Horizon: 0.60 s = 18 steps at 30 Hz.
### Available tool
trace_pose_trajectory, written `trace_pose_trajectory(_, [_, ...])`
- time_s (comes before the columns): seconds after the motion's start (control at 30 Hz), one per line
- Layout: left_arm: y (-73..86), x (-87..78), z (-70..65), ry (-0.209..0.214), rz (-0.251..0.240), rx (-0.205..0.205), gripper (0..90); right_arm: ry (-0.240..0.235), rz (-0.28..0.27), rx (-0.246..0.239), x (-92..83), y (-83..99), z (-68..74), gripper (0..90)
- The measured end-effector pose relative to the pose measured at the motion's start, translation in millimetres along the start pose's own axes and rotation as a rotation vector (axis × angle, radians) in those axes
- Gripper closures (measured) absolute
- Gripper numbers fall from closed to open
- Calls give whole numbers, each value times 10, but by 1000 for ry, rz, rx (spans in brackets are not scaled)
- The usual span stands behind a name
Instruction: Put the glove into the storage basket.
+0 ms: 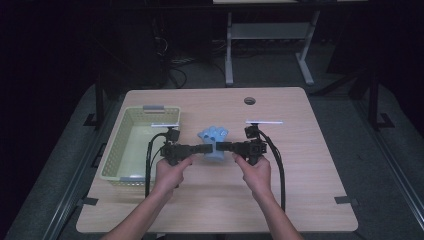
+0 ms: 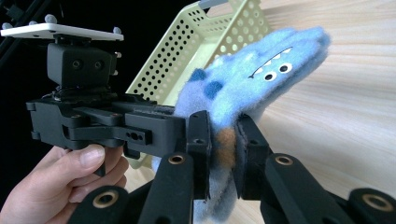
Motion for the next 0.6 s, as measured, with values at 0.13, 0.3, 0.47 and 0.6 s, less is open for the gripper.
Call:
trace_pose_trajectory(0.13, [-50, -75, 20, -3, -10, -1, 705, -5, 11, -12, 71, -23, 63, 784])
trace_pose_trajectory(0.3, [-107, -154, 48, -7, -19, -1, 705, -9, 17, -24, 161, -44, 128, 784])
trace_pose_trajectory(0.47, [-168, -241, 79, -12, -29, 0, 705, -18, 22, -23, 256, -58, 191, 784])
trace_pose_trajectory(0.6, [-217, -334, 107, -15, -47, 5, 705, -30, 30, -27, 336, -78, 247, 784])
Point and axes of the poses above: each handheld gripper's, and its own axes: x roughly forward along the jaws, y roughly out of its underside, z roughly to its left, the point moved 2 cm from there along x, roughly forward along the jaws, and after that the axes turned 15 degrees about -z, right-handed, at the moved point
